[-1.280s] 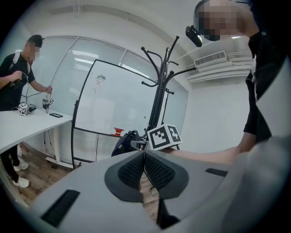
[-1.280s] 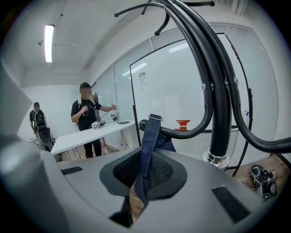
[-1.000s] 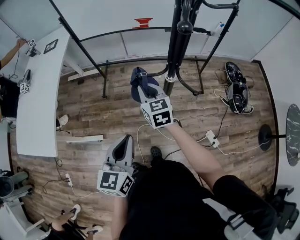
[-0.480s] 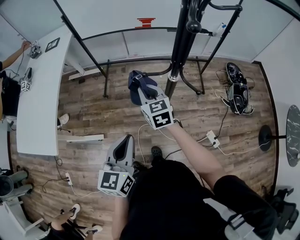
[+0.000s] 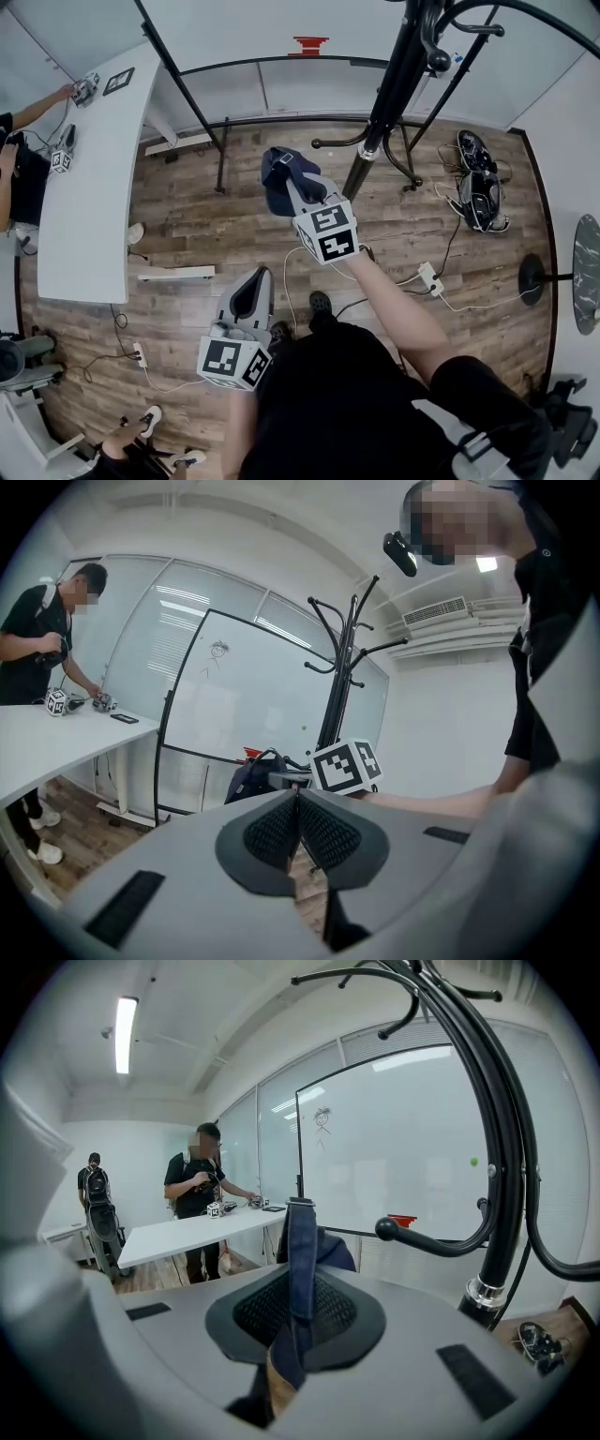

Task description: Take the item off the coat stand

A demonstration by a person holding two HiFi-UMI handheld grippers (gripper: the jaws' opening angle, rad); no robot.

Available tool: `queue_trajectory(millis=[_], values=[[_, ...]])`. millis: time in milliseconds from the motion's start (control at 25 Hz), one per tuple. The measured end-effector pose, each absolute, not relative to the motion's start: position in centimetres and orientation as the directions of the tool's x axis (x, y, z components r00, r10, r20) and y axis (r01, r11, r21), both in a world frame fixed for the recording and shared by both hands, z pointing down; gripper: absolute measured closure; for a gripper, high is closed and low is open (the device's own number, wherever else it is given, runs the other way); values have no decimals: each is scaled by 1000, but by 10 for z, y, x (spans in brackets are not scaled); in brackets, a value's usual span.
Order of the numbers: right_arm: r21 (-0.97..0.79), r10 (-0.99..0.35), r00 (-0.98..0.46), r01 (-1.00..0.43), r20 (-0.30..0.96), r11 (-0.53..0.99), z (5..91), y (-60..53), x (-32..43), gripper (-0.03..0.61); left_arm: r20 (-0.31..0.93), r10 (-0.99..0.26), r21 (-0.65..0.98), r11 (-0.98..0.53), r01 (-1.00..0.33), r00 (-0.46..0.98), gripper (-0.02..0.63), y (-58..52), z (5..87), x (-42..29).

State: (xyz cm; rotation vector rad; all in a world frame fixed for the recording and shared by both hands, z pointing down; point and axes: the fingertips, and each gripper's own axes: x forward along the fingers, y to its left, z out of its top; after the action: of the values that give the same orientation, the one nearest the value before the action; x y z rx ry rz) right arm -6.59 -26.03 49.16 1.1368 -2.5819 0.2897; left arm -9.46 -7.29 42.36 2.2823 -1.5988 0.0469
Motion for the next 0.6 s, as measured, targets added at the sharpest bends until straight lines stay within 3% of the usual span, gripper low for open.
queue_trajectory(millis=[600], values=[[-67, -635, -722, -673, 275, 736, 428, -184, -102, 529, 176, -901, 267, -344, -900, 397, 594, -50, 408, -154]])
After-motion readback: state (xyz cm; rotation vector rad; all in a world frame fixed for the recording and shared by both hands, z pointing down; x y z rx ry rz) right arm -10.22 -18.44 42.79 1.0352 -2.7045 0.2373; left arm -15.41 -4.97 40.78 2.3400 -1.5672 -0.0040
